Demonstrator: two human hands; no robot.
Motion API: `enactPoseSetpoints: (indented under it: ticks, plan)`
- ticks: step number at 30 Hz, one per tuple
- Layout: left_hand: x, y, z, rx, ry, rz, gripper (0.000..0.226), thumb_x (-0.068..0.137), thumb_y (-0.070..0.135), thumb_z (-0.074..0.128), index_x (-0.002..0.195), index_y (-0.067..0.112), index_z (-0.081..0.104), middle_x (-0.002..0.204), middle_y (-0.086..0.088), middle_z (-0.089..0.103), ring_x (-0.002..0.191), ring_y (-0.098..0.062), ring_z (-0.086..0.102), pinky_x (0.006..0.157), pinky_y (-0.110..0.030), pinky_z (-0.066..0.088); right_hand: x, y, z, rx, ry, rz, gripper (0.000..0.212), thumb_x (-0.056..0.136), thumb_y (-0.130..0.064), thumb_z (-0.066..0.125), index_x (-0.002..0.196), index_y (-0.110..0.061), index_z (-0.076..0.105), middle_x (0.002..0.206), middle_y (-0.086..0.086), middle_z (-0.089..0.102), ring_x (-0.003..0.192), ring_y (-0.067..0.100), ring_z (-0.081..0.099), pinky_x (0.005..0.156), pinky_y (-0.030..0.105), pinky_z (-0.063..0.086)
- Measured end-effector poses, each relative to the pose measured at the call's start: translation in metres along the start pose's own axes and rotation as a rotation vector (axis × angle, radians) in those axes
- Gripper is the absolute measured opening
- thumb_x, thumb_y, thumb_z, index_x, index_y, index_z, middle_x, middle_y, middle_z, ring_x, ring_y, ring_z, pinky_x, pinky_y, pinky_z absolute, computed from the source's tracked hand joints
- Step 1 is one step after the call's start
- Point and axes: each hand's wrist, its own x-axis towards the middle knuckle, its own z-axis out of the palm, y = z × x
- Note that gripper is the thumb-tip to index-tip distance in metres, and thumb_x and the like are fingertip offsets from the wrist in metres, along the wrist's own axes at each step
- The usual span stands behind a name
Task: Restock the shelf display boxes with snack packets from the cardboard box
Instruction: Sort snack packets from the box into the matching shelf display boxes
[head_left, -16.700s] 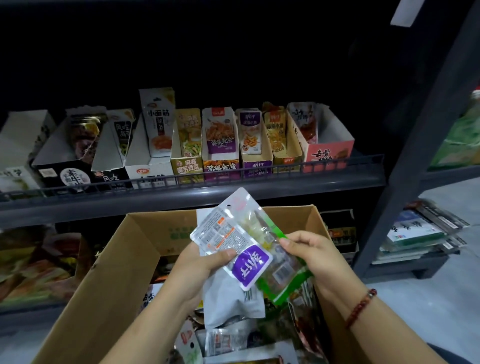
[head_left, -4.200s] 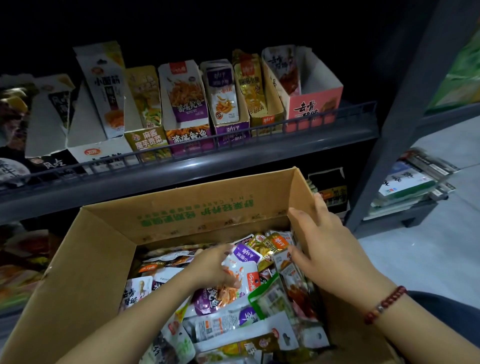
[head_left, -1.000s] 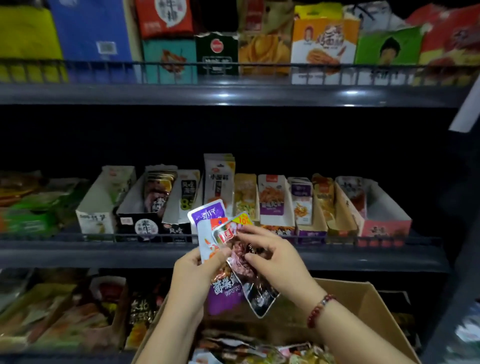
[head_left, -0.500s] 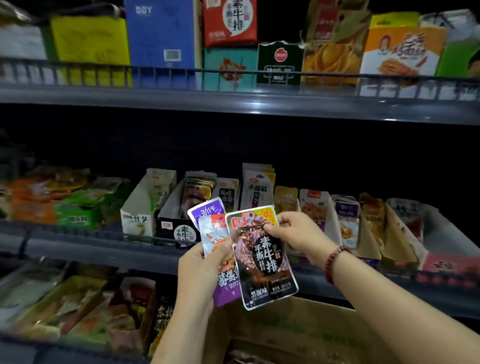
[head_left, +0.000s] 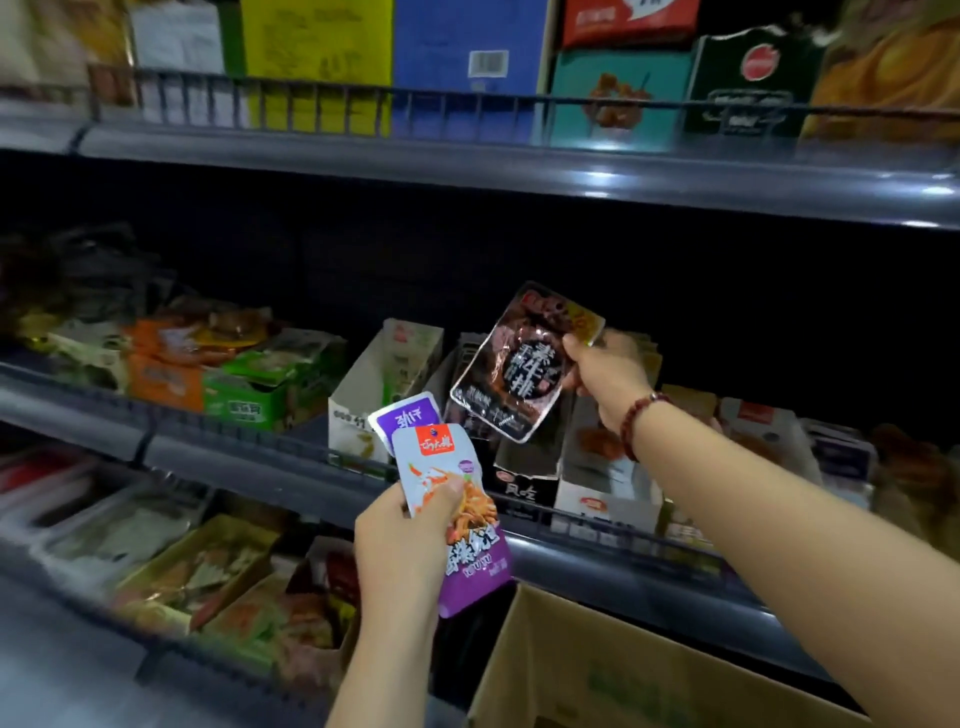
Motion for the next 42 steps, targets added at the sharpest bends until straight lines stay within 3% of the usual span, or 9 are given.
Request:
enactPoseSetpoints:
  ticks: [4,7,11,14,18,22,28,37,42]
  plan:
    - [0.007,-0.003,-0.006,-0.012,-0.009,-0.03,0.009,0.085,0.016,0.073,0.078,0.012,0.071,0.072,-0.006,0.074,0.068,-0.027,0.073,0.072,-0.047,0.06,0.021,0.001,0.044,-0.056,-0.032,-0.011,0.023,0.098,-0.027,0.051,0.115,-0.011,0.049,0.061,0.001,0.063,0.049,0.012,0.06,0.05,0.025,0.047]
    - [0.009,-0.002,-0.006,-0.042,-0.03,-0.06,0.008,0.085,0.015,0.073,0.08,0.01,0.071,0.072,-0.007,0.075,0.068,-0.028,0.073,0.069,-0.044,0.059,0.028,0.01,0.067,-0.174,-0.034,-0.052,0.024,0.098,-0.029,0.047,0.116,-0.012,0.047,0.073,-0.002,0.067,0.061,0.012,0.069,0.075,0.035,0.056]
    - [0.009,-0.006,-0.003,-0.07,-0.07,-0.11,0.009,0.086,0.015,0.072,0.085,0.006,0.071,0.074,-0.009,0.075,0.069,-0.029,0.073,0.07,-0.045,0.059,0.033,0.018,0.073,-0.26,0.034,-0.05,0.029,0.098,-0.024,0.045,0.124,-0.011,0.044,0.097,0.011,0.067,0.083,0.026,0.069,0.072,0.035,0.055]
    - [0.009,-0.008,0.0,-0.092,-0.092,-0.142,0.008,0.086,0.014,0.071,0.088,0.006,0.071,0.074,-0.008,0.075,0.066,-0.025,0.073,0.065,-0.039,0.06,0.034,0.019,0.065,-0.337,0.088,-0.097,0.03,0.098,-0.017,0.044,0.128,-0.012,0.043,0.095,0.009,0.056,0.079,0.028,0.058,0.055,0.026,0.04]
    - [0.009,-0.009,0.001,-0.107,-0.095,-0.163,0.005,0.087,0.013,0.071,0.087,0.009,0.07,0.073,-0.005,0.075,0.065,-0.023,0.073,0.059,-0.033,0.058,0.03,0.026,0.07,-0.451,-0.044,-0.216,0.024,0.095,-0.023,0.055,0.117,-0.015,0.058,0.106,0.007,0.064,0.101,0.028,0.06,0.076,0.027,0.043]
    - [0.009,-0.012,0.002,-0.1,-0.101,-0.181,0.008,0.086,0.016,0.072,0.09,0.009,0.07,0.075,-0.005,0.075,0.066,-0.023,0.073,0.06,-0.033,0.058,0.025,0.041,0.073,-0.479,-0.115,-0.189,0.022,0.09,-0.025,0.063,0.109,-0.014,0.068,0.107,0.009,0.07,0.097,0.026,0.064,0.08,0.029,0.047]
    - [0.005,-0.008,0.005,-0.125,-0.113,-0.178,0.004,0.086,0.013,0.071,0.086,0.009,0.07,0.072,-0.005,0.075,0.059,-0.018,0.071,0.049,-0.025,0.055,0.031,0.039,0.076,-0.64,-0.225,-0.203,0.043,0.088,-0.025,0.067,0.128,-0.012,0.058,0.127,0.006,0.061,0.114,0.025,0.058,0.091,0.03,0.045]
    - [0.0,-0.007,0.01,-0.112,-0.145,-0.183,0.007,0.086,0.016,0.072,0.089,0.011,0.068,0.074,-0.004,0.075,0.064,-0.02,0.073,0.053,-0.027,0.056,0.028,0.049,0.075,-0.498,-0.117,-0.228,0.048,0.085,-0.019,0.071,0.128,-0.018,0.051,0.119,0.01,0.061,0.096,0.022,0.061,0.069,0.024,0.043]
    - [-0.005,-0.005,0.011,-0.11,-0.155,-0.193,0.009,0.085,0.016,0.072,0.09,0.01,0.068,0.074,-0.004,0.075,0.065,-0.021,0.073,0.054,-0.028,0.057,0.031,0.049,0.072,-0.612,-0.154,-0.214,0.057,0.084,-0.031,0.07,0.135,-0.017,0.049,0.134,0.009,0.053,0.114,0.026,0.056,0.085,0.028,0.047]
